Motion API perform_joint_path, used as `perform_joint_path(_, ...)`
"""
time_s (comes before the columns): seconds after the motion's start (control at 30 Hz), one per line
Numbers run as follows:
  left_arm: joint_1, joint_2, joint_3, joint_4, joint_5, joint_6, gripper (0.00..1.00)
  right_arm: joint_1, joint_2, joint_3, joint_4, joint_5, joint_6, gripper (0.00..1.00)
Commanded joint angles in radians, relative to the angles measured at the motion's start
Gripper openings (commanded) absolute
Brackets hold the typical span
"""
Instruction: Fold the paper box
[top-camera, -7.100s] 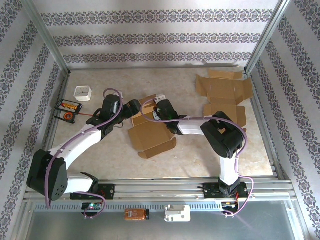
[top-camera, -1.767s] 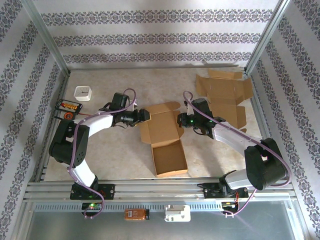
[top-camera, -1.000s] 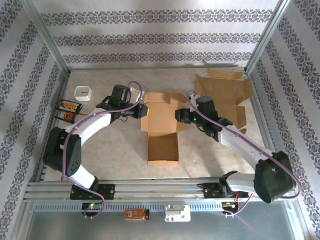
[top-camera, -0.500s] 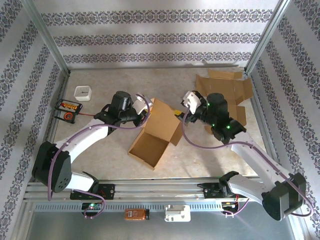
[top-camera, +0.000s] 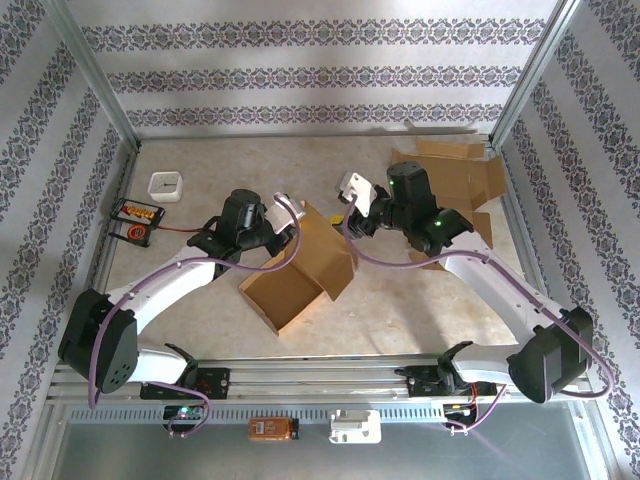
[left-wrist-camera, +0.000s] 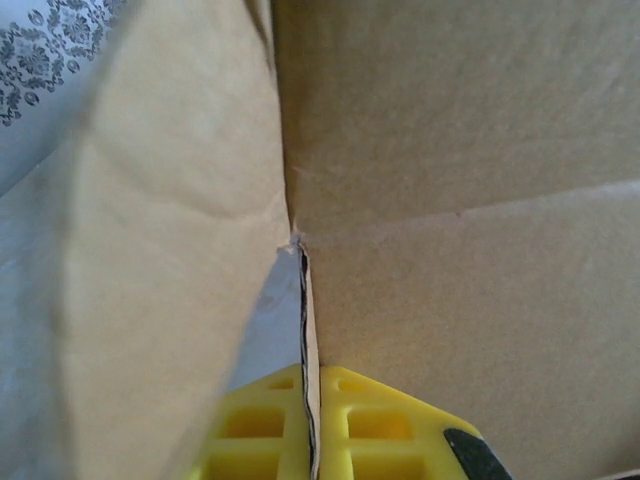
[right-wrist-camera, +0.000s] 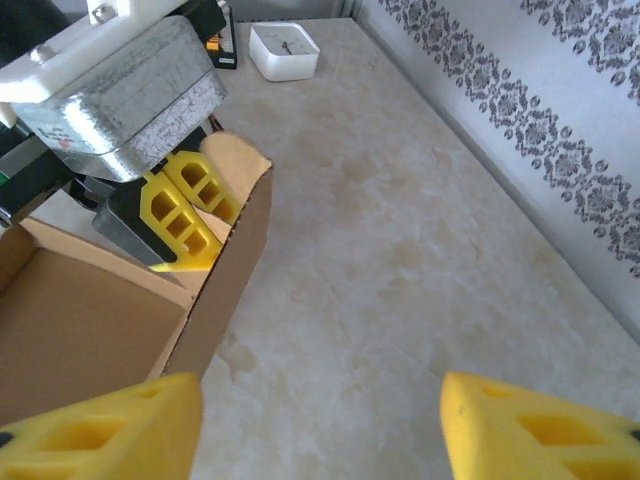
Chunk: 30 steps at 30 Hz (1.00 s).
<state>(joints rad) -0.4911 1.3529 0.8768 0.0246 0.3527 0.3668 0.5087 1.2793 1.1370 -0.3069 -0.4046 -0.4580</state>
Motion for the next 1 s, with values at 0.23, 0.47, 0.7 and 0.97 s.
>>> perform_joint_path(0.23,-0.012,-0.010,-0.001,0.095,-0.042,-0.018,0.00,0.034,0.011,0.101,-0.130,-0.095,0.306,0.83)
perform_joint_path(0.47,-0.012,-0.011,0.005,0.087,-0.062,-0.028,0.00,0.081,0.095,0.132,-0.212,-0.049,0.296,0.69)
perform_joint_path(0.7,-0.014,-0.010,-0.005,0.139,-0.110,-0.080,0.00,0.149,0.114,0.159,-0.248,0.125,0.188,0.35)
perform_joint_path(0.97,-0.014,-0.022,-0.031,0.241,-0.152,-0.218,0.22,0.215,0.124,0.225,-0.276,0.376,-0.072,0.04)
